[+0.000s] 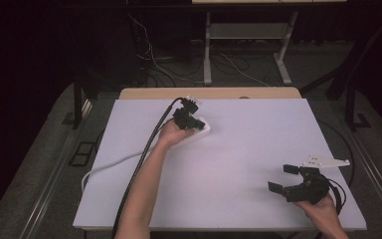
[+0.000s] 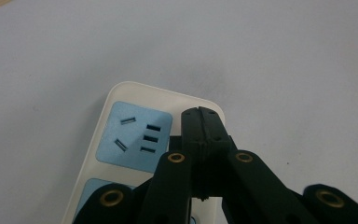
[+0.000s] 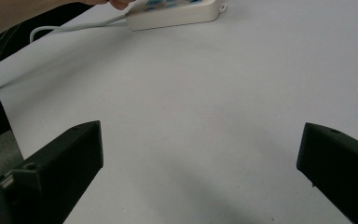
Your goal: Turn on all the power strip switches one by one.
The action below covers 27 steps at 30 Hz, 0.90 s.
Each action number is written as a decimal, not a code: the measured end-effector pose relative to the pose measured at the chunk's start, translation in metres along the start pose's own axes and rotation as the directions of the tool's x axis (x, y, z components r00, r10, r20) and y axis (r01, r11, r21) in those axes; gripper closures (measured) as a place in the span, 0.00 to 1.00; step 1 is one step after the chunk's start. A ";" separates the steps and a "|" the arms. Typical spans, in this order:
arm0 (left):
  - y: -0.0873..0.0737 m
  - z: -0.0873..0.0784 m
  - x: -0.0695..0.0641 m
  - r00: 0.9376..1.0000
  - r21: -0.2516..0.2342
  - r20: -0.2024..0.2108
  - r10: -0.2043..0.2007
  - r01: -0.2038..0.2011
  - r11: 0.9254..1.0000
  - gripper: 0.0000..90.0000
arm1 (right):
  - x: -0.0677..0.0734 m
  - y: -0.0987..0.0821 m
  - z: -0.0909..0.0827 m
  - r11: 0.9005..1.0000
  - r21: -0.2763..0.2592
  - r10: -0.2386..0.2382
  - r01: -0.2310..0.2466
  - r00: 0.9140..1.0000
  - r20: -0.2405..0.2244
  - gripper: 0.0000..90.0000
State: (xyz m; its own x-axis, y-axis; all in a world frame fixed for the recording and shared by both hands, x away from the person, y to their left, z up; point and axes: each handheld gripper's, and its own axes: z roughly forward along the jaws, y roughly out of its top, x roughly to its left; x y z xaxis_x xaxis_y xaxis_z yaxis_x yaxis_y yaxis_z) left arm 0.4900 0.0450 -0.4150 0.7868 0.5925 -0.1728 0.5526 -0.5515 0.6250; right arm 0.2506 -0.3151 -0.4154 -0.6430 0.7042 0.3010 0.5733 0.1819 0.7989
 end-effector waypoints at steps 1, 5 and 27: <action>0.000 0.000 -0.001 1.000 0.000 -0.003 0.000 0.000 1.000 1.00 | 0.000 0.000 0.000 1.000 -0.001 0.000 0.000 1.000 0.001 0.00; 0.000 0.001 0.000 1.000 0.008 0.002 -0.013 0.013 1.000 1.00 | -0.001 0.000 -0.001 1.000 -0.005 0.003 -0.003 1.000 0.001 0.00; -0.002 -0.005 -0.001 0.998 0.000 -0.050 -0.031 0.031 1.000 1.00 | -0.001 0.000 -0.001 1.000 -0.006 0.005 -0.005 1.000 0.003 0.00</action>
State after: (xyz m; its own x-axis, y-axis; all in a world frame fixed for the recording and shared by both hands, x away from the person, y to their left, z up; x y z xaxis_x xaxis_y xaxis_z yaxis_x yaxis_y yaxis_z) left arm 0.4869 0.0480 -0.4123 0.7549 0.6376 -0.1539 0.5765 -0.5332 0.6192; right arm 0.2510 -0.3167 -0.4150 -0.6385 0.7072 0.3036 0.5736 0.1742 0.8004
